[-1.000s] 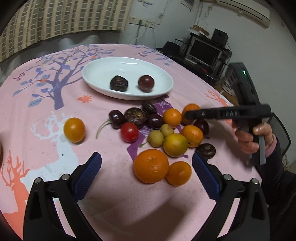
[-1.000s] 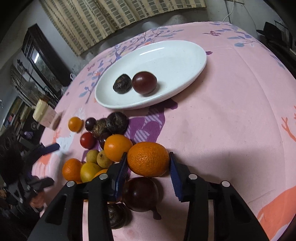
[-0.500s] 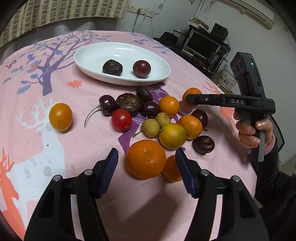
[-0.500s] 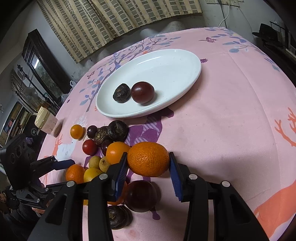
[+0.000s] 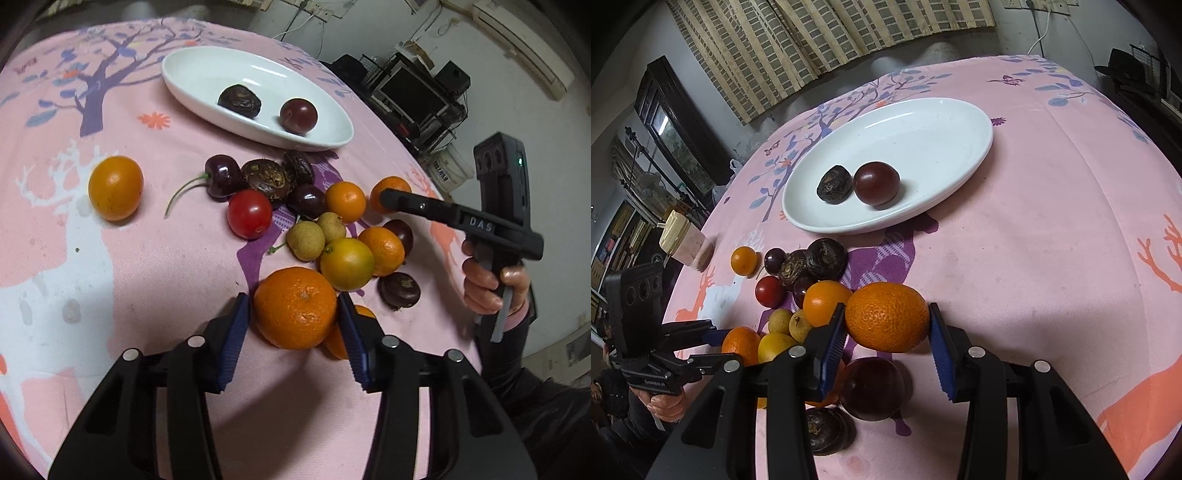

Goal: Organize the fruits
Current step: 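Grasp a large orange with the left gripper while the right gripper grasps a tangerine, then lower both held oranges onto the white plate and open both grippers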

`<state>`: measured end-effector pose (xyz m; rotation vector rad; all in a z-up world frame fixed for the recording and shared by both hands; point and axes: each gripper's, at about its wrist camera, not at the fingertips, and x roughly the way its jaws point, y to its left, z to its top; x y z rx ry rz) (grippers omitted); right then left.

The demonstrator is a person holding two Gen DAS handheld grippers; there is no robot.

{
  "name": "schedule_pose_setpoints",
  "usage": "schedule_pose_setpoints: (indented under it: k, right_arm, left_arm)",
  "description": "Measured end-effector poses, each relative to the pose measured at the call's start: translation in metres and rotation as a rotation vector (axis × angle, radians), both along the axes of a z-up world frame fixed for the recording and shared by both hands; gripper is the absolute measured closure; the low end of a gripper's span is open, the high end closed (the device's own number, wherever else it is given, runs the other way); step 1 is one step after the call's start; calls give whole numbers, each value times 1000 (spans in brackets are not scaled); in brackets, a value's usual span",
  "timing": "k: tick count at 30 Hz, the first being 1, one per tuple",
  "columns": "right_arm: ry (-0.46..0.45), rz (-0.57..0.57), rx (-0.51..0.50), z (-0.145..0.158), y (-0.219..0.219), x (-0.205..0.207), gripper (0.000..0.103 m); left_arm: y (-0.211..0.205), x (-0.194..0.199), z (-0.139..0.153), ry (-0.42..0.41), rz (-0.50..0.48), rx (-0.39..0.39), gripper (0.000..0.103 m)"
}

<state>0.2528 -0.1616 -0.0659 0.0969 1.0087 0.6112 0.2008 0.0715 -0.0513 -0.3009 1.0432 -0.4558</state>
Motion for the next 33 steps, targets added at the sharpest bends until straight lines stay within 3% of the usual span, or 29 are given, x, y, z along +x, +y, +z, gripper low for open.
schedule_pose_setpoints:
  k: [11,17,22,25,30,33]
  right_arm:
    - [-50,-1,-3,5,-1,-3,59]
    - [-145,-25,27,22,1,1,59]
    - [-236,-81,34,38,12,29,59]
    - [-250,-121,6,37,18,58,59]
    - [-215,-149,-41,22,27,96,59]
    - [-193,-147,-56,15,32,108,58]
  left_arm:
    - [-9,-3,-1,-32,8,64,59]
    - [-2,5,30,-126,22,69,59]
    - [7,54,61,-232,114,104,59]
    - [7,97,66,-251,163,143,59]
    - [11,170,57,-181,234,178,59]
    - [9,194,47,-106,253,225,59]
